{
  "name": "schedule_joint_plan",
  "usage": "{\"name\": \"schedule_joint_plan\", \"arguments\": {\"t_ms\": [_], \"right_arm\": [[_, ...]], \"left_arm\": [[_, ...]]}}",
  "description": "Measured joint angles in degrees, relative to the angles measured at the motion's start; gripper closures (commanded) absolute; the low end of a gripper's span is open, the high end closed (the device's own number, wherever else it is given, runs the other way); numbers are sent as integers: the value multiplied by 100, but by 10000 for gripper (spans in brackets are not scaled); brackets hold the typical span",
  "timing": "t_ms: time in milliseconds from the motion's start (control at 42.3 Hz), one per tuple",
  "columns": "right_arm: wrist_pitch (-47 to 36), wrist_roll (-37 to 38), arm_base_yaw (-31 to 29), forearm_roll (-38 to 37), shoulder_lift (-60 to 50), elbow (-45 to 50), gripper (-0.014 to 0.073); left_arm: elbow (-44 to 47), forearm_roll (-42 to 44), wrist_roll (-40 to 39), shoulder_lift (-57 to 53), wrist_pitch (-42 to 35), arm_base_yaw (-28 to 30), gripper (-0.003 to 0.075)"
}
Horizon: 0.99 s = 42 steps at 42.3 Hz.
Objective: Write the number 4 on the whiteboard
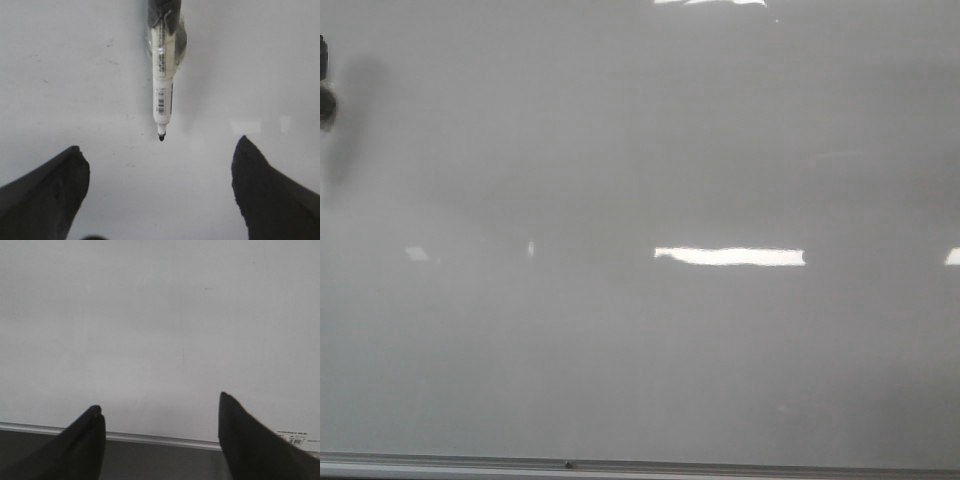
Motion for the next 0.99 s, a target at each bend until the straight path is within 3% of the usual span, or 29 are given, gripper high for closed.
{"name": "schedule_joint_plan", "arguments": {"t_ms": [661, 992], "right_arm": [[0, 0, 0, 0, 0, 0, 86], [0, 0, 0, 0, 0, 0, 86]], "left_arm": [[0, -102, 0, 1299, -1374, 0, 161], [-15, -102, 0, 1607, -1662, 0, 422]]}}
